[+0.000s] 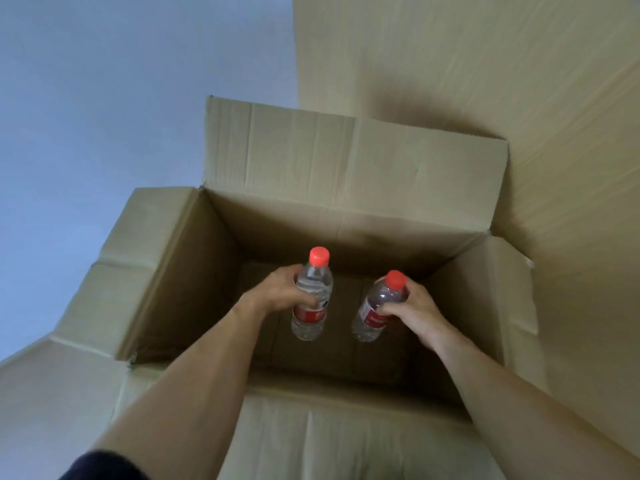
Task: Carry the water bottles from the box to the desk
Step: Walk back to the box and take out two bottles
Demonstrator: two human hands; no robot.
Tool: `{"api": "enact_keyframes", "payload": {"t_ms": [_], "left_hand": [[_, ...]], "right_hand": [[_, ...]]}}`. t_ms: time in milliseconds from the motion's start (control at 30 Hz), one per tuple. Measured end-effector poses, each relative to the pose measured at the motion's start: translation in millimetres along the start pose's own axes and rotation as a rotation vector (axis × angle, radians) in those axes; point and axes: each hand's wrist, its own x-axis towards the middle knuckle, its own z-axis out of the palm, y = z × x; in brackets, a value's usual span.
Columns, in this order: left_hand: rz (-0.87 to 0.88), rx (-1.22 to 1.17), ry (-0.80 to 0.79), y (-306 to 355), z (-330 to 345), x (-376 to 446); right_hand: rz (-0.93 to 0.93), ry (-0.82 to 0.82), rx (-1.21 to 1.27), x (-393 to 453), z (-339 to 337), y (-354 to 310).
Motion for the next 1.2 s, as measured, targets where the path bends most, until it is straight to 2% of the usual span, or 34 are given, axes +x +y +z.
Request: {"api": "enact_keyframes", "payload": {"t_ms": [200, 467, 600, 700, 933, 1200], "left_hand": [[0.056, -0.411, 0.036, 27, -17, -52], [0.141, -0.64, 0.011, 59, -35, -107], [0.125, -0.946, -0.013, 73, -35, -130], [0.116, -1.087, -0.027, 77, -35, -143], [0.162, -1.101, 0.072, 77, -28, -169], [0.217, -1.165, 0.294, 73, 1, -206]], "right_hand": [[-0.049, -0.034, 0.391, -45, 7, -52], [-0.165, -0.006, 0.688, -87, 15, -116], [-0.152, -0.054, 0.72, -104, 21, -142], [-0.141, -0.115, 0.731, -108, 23, -151], [-0.082, -0.248, 0.706, -104, 31, -162], [-0.064, -0.448, 0.564, -110, 43, -178]]}}
